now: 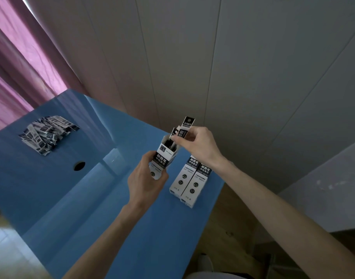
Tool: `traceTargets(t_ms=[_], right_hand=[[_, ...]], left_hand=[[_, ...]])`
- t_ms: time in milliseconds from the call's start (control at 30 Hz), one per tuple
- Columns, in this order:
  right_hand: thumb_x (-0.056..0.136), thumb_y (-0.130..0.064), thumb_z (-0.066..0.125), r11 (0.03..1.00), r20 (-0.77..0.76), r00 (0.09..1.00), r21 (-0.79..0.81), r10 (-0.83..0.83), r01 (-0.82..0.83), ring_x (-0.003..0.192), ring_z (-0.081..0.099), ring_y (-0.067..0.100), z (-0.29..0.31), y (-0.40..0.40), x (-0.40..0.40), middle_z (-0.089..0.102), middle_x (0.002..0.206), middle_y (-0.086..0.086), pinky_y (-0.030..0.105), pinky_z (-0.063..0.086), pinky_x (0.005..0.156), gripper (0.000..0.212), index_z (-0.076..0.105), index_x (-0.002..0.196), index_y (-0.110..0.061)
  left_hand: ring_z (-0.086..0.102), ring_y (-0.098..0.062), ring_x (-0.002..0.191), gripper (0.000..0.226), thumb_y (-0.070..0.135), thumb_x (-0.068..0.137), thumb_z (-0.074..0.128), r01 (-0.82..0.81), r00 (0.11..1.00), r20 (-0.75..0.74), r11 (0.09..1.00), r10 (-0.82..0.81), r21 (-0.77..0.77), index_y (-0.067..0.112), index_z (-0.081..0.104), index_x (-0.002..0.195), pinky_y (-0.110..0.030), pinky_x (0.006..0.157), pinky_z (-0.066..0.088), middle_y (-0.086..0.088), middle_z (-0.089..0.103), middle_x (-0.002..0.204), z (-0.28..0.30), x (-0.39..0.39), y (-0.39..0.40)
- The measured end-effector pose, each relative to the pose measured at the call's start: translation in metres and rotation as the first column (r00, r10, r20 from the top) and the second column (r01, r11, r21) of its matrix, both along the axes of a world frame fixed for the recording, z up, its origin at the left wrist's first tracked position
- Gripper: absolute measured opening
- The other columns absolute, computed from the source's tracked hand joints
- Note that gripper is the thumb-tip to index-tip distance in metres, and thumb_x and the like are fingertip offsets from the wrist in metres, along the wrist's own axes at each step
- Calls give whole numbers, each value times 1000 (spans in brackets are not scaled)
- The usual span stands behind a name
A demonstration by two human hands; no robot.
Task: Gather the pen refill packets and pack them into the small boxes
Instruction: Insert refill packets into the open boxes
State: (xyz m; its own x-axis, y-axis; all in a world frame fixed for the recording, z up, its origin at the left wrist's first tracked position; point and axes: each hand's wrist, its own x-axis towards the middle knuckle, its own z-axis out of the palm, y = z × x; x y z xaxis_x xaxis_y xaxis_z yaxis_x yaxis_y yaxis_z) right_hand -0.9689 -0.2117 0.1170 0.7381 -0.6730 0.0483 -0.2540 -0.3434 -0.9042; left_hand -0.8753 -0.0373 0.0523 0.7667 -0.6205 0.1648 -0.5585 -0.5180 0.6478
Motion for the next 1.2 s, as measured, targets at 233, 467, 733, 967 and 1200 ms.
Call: traceTargets(t_ms=[233, 467, 733, 967, 1200], right_hand=[[94, -35, 74, 990, 233, 965, -31, -123, 134, 90, 70, 6, 0, 1, -13, 73, 97, -10, 27, 58, 83, 34, 66, 124, -21], [99, -31, 66, 972, 66, 998, -235, 19, -3, 84, 69, 0, -23, 5, -12, 76, 93, -18, 33, 59, 74, 16, 79, 104, -25], [100, -29, 64, 946, -19, 1000, -322, 20, -25, 98, 60, -3, -39, 3, -18, 61, 131, -13, 19, 49, 83, 34, 64, 133, -22], [103, -37, 58, 966, -17, 999, -258, -27, 22, 121, 54, 6, -51, 7, -23, 62, 136, -8, 34, 49, 101, 41, 59, 140, -21], [103, -34, 59, 969, -75, 995, -231, 70, -86, 111, 53, 1, -56, 3, -24, 68, 117, -17, 26, 44, 94, 32, 67, 132, -24]], left_hand=[[67, -11, 96, 58, 27, 80, 75, -4, 1000, -19, 1000, 4, 2, 39, 45, 129, -37, 76, 53, 21, 68, 115, 1, 0, 0], [65, -10, 93, 54, 28, 80, 74, 4, 1000, 20, 1000, -5, 31, 38, 50, 127, -31, 73, 48, 20, 68, 109, -1, -4, -3], [65, -9, 93, 52, 31, 80, 73, 19, 998, 52, 998, -22, 53, 39, 51, 127, -35, 76, 52, 21, 67, 107, 1, -8, -4], [65, -11, 92, 51, 32, 81, 72, 18, 999, 40, 997, -21, 76, 38, 52, 127, -31, 74, 47, 20, 68, 106, -2, -10, -8], [65, -11, 94, 51, 30, 81, 72, 26, 997, 76, 994, -34, 103, 39, 51, 127, -30, 72, 45, 19, 68, 106, -5, -8, -10]])
